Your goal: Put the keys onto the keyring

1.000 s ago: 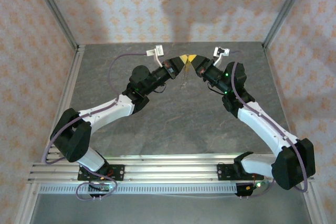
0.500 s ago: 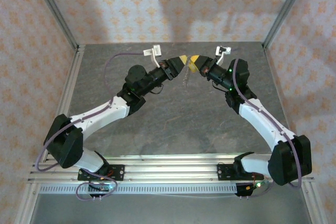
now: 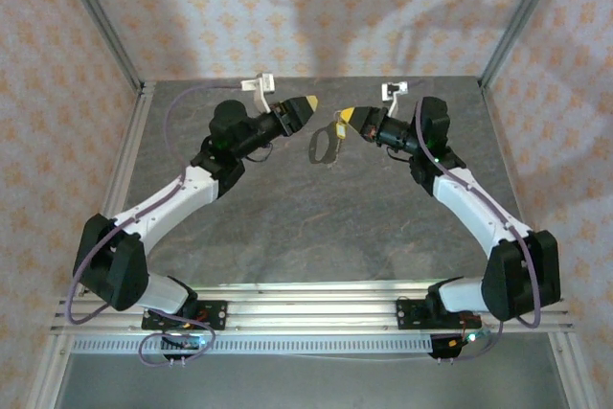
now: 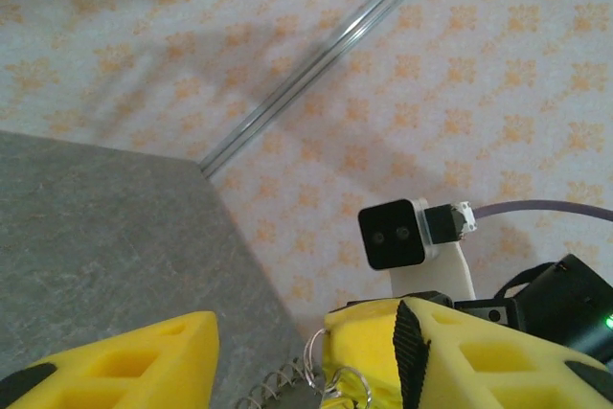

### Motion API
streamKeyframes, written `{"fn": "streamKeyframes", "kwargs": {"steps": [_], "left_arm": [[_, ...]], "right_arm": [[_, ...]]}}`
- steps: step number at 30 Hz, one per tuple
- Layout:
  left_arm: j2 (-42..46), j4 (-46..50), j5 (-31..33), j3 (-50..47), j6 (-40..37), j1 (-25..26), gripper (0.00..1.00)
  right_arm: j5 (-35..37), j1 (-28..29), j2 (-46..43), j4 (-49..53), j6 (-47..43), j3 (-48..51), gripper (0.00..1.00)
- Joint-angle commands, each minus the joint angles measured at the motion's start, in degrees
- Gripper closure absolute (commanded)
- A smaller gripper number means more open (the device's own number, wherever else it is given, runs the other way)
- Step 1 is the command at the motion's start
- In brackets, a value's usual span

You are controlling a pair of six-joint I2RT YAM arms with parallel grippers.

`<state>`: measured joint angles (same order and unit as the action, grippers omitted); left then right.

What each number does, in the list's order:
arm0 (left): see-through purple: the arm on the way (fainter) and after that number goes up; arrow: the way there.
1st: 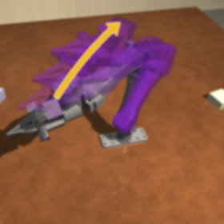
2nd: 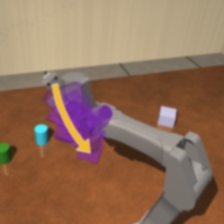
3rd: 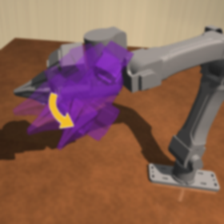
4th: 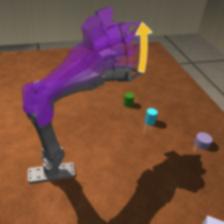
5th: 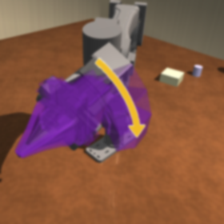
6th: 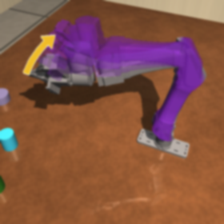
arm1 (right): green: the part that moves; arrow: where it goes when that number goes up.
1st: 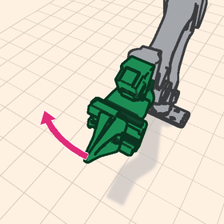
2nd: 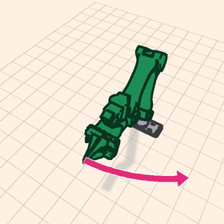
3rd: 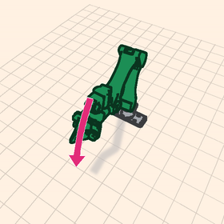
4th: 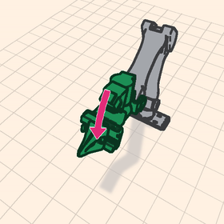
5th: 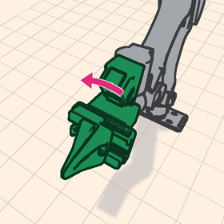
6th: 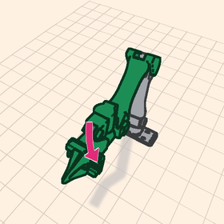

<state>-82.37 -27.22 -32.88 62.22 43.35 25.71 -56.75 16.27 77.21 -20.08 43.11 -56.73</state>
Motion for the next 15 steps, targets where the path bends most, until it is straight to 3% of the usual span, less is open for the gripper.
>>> {"fn": "streamKeyframes", "kwargs": {"steps": [1,7,15], "left_arm": [[-2.04,4.85,-11.27,4.92,-4.15,-1.65,0.51],[-5.45,15.77,-20.89,11.23,-11.97,-2.4,0.65],[-6.92,19.06,-23.69,12.45,-15.35,-4.05,0.76]], "right_arm": [[-5.75,-0.43,1.64,-0.08,-4.18,-3.16,1.0],[-10.22,-0.53,4.73,1.13,-6.49,-5.07,1.0],[-13.69,-0.55,6.73,2.05,-7.34,-6.54,1.0]]}}
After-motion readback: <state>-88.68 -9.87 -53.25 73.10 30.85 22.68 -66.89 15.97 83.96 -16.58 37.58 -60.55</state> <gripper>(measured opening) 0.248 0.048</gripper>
